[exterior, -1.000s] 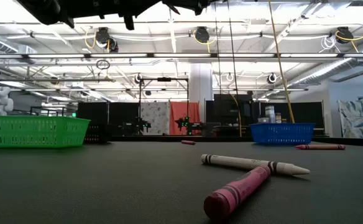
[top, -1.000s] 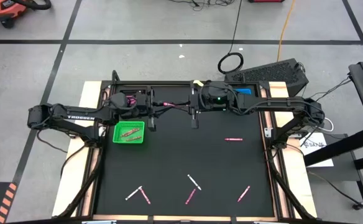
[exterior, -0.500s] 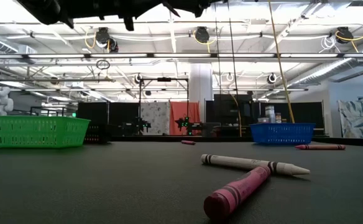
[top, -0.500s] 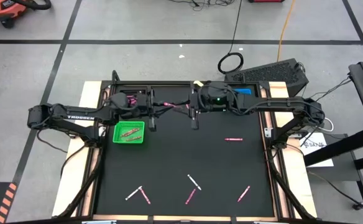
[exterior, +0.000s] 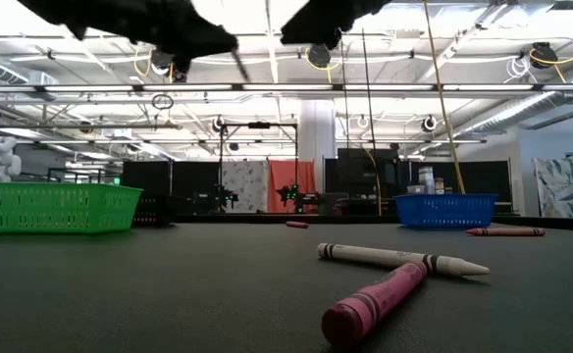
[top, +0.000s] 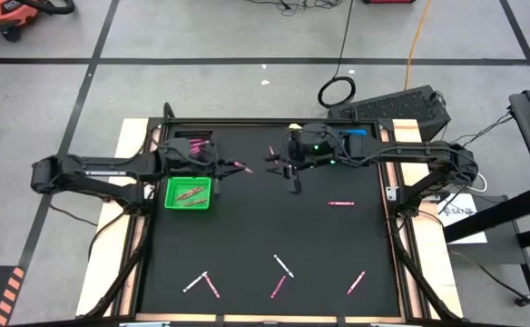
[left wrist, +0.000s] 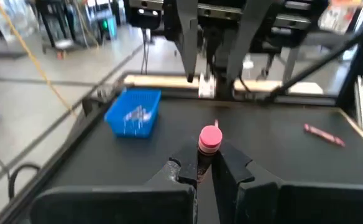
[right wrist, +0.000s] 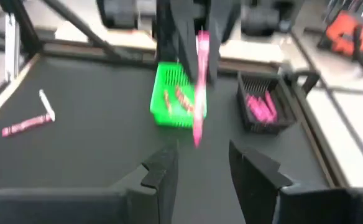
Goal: Sort crayons
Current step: Put the pink crayon into the green bin
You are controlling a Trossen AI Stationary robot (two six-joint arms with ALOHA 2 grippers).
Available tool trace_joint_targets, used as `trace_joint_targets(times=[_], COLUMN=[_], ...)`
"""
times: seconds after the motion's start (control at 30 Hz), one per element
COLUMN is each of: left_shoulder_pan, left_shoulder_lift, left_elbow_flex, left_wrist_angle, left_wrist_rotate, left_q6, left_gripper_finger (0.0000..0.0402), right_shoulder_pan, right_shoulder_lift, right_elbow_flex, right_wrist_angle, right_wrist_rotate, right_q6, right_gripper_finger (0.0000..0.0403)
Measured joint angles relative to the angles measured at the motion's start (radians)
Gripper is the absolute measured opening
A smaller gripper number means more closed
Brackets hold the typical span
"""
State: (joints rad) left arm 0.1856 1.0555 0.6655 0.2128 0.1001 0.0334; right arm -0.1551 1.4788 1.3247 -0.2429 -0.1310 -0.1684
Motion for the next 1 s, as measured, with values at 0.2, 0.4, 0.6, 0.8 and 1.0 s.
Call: trace_joint_targets(times=[0.2,0.4,0.6,0.8,1.0], left_shoulder_pan=[0.0,0.0,0.0,0.0,0.0], left_shoulder_lift=[-0.125,-0.209,-0.243,-0.229,-0.214], left_elbow_flex=[0.0,0.0,0.0,-0.002,-0.002], left_wrist_angle=[-0.326,-0.632,-0.846,-1.017,-1.017], left_wrist_rotate=[-0.001,-0.005,-0.043,-0.072,-0.09], left_q6=[-0.028,-0.1,-0.136,-0.212,-0.316], left_gripper_finger=[0.0018,0.0018,0.0018,0.0018,0.0018], right_shoulder_pan=[0.0,0.0,0.0,0.0,-0.001], right_shoulder_lift=[0.001,0.001,0.001,0.001,0.001], right_elbow_flex=[0.0,0.0,0.0,0.0,0.0], right_wrist_angle=[-0.067,-0.142,-0.223,-0.371,-0.486], right_wrist_rotate=[0.0,0.0,0.0,0.005,0.007], right_q6=[0.001,0.001,0.038,0.085,0.121], right_gripper_finger=[0.013,0.013,0.013,0.013,0.013])
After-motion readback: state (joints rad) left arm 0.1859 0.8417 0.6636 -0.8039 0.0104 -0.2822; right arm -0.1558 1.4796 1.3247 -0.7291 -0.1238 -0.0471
